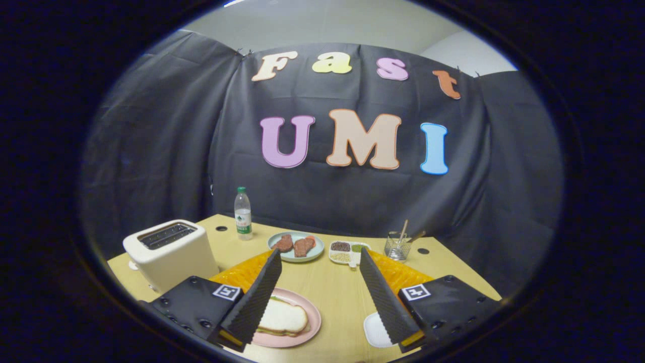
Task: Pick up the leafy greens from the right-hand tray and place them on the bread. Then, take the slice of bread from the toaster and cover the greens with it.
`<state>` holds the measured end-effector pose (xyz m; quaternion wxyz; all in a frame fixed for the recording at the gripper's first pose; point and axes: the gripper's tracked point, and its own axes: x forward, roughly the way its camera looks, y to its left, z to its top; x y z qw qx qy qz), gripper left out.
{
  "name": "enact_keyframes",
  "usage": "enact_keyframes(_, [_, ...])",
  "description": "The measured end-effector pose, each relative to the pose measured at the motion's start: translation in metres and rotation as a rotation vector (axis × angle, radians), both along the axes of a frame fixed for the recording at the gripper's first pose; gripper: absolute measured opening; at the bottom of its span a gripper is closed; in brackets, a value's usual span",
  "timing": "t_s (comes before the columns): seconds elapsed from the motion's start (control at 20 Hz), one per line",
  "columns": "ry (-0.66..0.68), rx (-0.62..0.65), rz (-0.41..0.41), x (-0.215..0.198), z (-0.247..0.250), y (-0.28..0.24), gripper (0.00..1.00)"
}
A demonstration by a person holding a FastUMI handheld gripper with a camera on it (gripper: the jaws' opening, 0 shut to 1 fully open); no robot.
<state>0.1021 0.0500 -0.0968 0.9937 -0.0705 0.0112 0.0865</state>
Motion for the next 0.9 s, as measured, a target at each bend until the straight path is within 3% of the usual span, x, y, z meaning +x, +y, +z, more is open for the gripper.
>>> enact_keyframes(0.25, [-0.116,0.108,-0.039,-0.033,0.057,-0.027,0.99])
enact_keyframes(0.4, [-0.177,0.173,-0.119,-0.055,0.074,-0.061,0.99])
enact_keyframes(0.6, [-0.226,0.163,-0.197,-0.06,0.083,-0.084,0.99])
enact_keyframes(0.9, [-0.207,0.148,-0.181,-0.059,0.077,-0.078,0.99])
